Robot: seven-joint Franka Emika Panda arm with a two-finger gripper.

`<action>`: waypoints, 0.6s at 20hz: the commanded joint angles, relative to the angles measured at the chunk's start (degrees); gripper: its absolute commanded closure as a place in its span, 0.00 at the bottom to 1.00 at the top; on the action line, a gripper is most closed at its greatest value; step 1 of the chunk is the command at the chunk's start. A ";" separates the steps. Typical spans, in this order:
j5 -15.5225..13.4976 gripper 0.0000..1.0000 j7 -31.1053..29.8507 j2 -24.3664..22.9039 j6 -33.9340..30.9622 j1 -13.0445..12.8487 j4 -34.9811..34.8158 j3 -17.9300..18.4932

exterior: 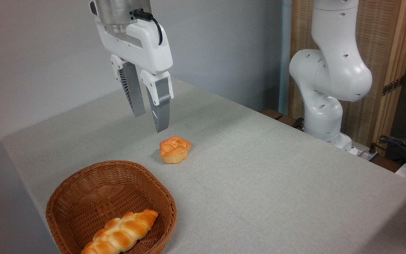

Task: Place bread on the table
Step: 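Move the open gripper from above the round bun toward the wicker basket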

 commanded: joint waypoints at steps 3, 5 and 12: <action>-0.07 0.00 0.88 -0.12 -0.58 -0.48 0.26 0.92; -0.07 0.00 0.89 -0.12 -0.22 -0.39 0.53 2.14; -0.07 0.00 0.80 -0.12 -0.14 -0.48 0.62 2.77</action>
